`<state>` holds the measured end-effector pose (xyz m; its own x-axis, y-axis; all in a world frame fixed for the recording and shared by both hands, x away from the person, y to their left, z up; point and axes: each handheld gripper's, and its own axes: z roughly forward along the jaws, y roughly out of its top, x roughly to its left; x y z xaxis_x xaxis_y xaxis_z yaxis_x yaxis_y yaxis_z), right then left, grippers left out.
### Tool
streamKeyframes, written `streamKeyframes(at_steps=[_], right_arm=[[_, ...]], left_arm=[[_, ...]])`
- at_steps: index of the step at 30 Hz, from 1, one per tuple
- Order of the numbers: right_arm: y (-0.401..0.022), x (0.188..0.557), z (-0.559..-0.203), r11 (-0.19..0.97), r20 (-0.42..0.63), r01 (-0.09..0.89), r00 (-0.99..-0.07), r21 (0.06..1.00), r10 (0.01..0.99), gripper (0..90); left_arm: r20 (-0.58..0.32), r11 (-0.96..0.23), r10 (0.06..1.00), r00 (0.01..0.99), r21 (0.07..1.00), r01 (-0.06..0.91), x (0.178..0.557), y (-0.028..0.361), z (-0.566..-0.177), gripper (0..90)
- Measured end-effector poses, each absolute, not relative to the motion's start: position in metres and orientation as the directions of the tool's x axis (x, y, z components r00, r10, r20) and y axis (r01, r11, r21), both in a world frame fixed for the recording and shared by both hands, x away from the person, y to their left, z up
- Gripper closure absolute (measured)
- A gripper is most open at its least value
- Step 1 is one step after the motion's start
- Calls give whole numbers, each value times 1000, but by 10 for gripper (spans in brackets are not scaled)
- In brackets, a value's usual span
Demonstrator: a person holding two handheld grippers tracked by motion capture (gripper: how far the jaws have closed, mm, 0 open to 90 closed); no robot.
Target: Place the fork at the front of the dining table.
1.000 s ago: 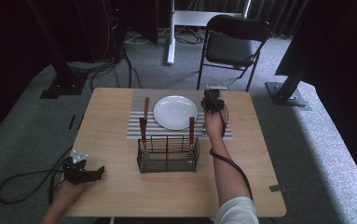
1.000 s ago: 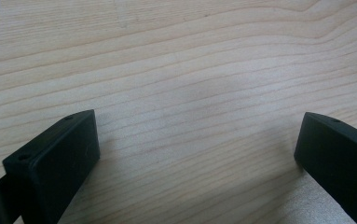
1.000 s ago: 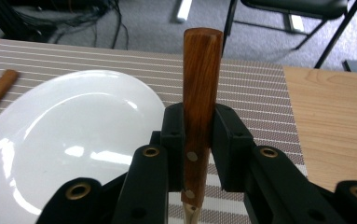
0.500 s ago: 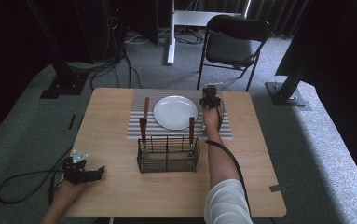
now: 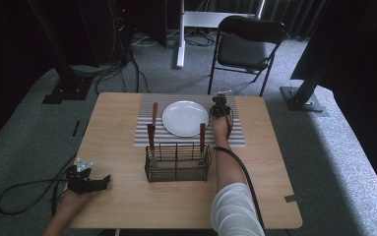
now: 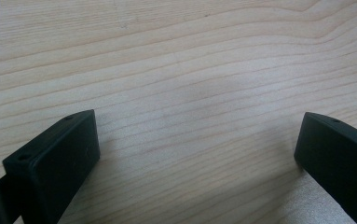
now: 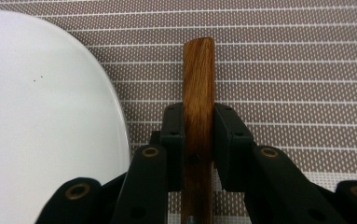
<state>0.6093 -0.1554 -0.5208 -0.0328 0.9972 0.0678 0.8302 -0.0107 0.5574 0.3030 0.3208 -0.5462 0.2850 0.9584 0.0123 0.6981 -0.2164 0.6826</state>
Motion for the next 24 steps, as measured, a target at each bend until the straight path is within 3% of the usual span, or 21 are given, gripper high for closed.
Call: streamKeyframes(at_steps=[4, 7, 13, 24], right_arm=[[-153, 609, -522, 16, 41, 825, -48, 565, 998, 731], [-153, 607, -521, 29, 43, 826, -64, 563, 997, 623], [-156, 600, -517, 75, -2, 817, -90, 571, 996, 530], [-172, 576, -499, 28, 89, 798, -102, 602, 991, 451]], left_arm=[[13, -217, 958, 285, 682, 698, 303, 321, -546, 0], [12, -216, 958, 285, 682, 698, 303, 321, -546, 0], [12, -216, 958, 285, 682, 698, 303, 321, -546, 0], [12, -216, 959, 285, 683, 698, 303, 321, -546, 0]])
